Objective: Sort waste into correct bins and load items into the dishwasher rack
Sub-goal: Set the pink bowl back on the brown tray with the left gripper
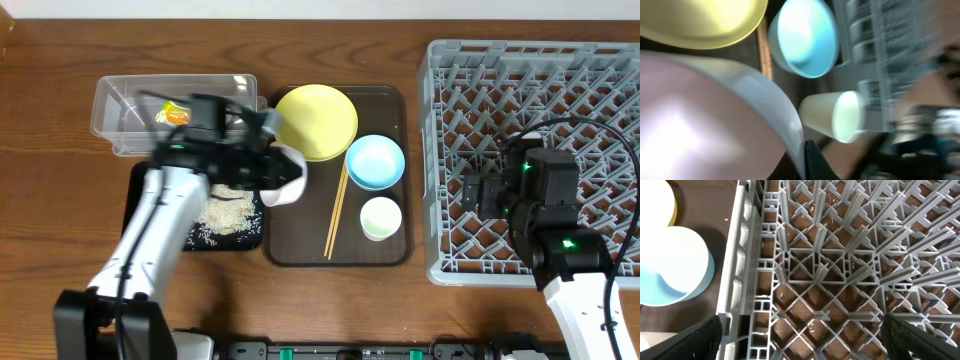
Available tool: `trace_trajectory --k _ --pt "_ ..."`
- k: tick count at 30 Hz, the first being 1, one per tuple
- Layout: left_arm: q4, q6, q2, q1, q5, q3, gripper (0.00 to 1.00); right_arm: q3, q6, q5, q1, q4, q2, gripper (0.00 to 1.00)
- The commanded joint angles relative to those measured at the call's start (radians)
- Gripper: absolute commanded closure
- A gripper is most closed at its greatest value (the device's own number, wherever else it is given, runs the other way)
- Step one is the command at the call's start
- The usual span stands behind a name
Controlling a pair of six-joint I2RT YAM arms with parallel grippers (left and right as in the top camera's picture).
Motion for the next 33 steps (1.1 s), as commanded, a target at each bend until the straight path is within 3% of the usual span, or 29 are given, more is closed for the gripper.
trace_trajectory --k 1,6,13,17,19,21,33 --pt "0.023 -0.039 0.034 -0.143 -0.365 0.007 0.94 0.021 0.013 0.0 0.016 0.001 -0.006 0.01" --pt "0.053 -0.042 0.119 -0.29 -0.547 0.007 0.94 0.021 0.013 0.0 0.016 0.001 -0.006 0.01" --pt "0.122 -0.041 0.201 -0.357 -0.549 0.007 0.93 0.021 0.013 0.0 0.016 0.001 -0.006 0.01" --pt "0.127 -0.041 0.205 -0.36 -0.549 0.007 0.83 0.021 0.013 0.0 0.016 0.001 -0.006 0.01" --pt "0.127 -0.038 0.204 -0.359 -0.549 0.007 0.64 0.021 0.013 0.0 0.016 0.001 -0.006 0.01" --pt "0.126 -0.032 0.199 -0.359 -0.549 0.009 0.51 0.021 0.013 0.0 0.016 0.001 -0.006 0.01" --pt "0.076 -0.009 0.05 -0.367 -0.453 0.082 0.49 0.021 0.013 0.0 0.016 0.001 -0.006 0.01"
